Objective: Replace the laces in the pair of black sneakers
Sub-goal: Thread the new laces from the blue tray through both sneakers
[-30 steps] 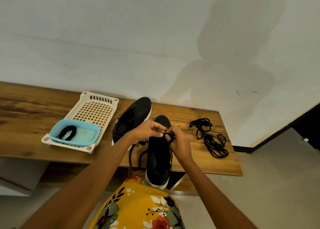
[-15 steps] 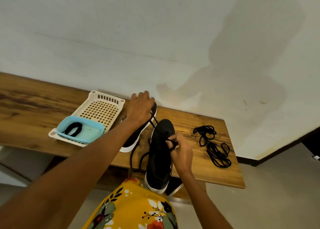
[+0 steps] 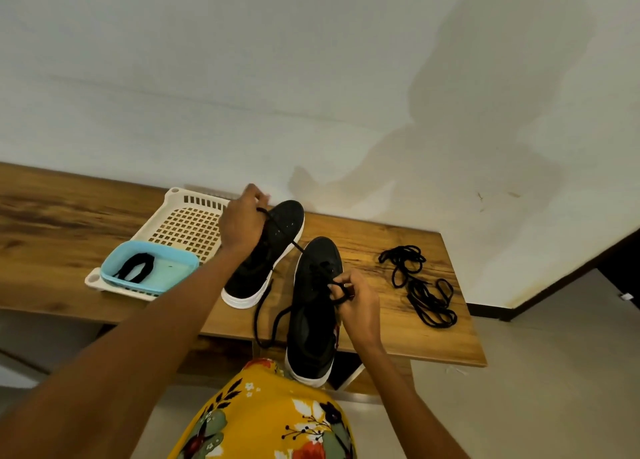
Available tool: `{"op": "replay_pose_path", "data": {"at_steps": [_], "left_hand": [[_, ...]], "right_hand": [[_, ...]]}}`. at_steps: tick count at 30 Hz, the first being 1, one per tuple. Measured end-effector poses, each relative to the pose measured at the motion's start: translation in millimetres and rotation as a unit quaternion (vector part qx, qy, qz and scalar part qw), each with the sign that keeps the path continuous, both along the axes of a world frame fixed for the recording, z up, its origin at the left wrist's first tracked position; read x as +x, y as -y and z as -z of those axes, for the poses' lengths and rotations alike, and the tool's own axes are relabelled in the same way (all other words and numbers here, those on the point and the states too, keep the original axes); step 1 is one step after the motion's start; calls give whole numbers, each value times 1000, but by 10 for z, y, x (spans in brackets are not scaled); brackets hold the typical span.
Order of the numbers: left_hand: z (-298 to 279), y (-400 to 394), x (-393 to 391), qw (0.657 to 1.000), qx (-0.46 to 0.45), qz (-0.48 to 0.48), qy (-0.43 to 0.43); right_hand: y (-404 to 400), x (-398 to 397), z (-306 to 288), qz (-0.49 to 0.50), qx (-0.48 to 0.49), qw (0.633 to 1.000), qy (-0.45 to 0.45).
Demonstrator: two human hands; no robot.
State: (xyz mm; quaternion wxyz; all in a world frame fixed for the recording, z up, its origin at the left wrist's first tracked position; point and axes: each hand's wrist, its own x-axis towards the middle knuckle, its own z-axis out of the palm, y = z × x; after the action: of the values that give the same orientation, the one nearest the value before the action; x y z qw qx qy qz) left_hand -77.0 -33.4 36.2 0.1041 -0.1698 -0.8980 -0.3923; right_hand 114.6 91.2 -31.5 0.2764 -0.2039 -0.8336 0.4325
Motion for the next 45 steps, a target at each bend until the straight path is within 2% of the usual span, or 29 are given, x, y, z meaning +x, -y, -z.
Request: {"op": "replay_pose_path", "data": {"at_steps": [2,3,6,10,12,14,17,19,21,23,27,30,33,37,40,42,45], "left_hand": [[52,82,-67,974,-189,95,-79],[56,94,-62,955,-243,145,-90],[63,14,69,895,-320,301,-78],[44,-164,279,862,-248,425,121],[74,-224,351,834,-265,467,129],[137,-255,384,832,-240,477,152],[197,-273,424,840,-158,468,226],[186,-265,432,819,-113,468,314],[157,-239,418,782,-114,476,386],[160,-218,385,759,-134,490,407],[194,-222,346,746,-155,491,423],[178,-226,376,751,-191,484,406],[113,-215,486,780,-193,471,364],[154,-228,669,845,-160,409,304],[194,-224,781,887,-155,353,253],[166,-204,858,895,-165,344,230],[88,-202,902,892,-183,345,226]], "right_hand": [[4,-11,-6,0,12,1000,-2],[6,-29,-19,0,21,1000,-1],[1,-76,-59,-6,56,998,-3],[-43,-48,-72,-16,83,996,-5],[-55,-34,-71,-20,87,996,-5],[-74,-39,-64,-25,88,996,-1],[-131,-40,-43,-30,67,997,3],[-181,-36,-40,-36,65,997,3],[-209,-30,-49,-52,78,996,3],[-228,-24,-58,-65,70,995,4],[-269,40,10,-65,0,998,18],[-216,151,9,-21,-142,989,14],[-304,263,-181,74,-259,962,-39],[-497,447,-630,174,-395,886,-169],[-511,538,-898,208,-435,845,-229],[-491,531,-987,215,-437,855,-177],[-394,446,-942,174,-379,909,12]]}}
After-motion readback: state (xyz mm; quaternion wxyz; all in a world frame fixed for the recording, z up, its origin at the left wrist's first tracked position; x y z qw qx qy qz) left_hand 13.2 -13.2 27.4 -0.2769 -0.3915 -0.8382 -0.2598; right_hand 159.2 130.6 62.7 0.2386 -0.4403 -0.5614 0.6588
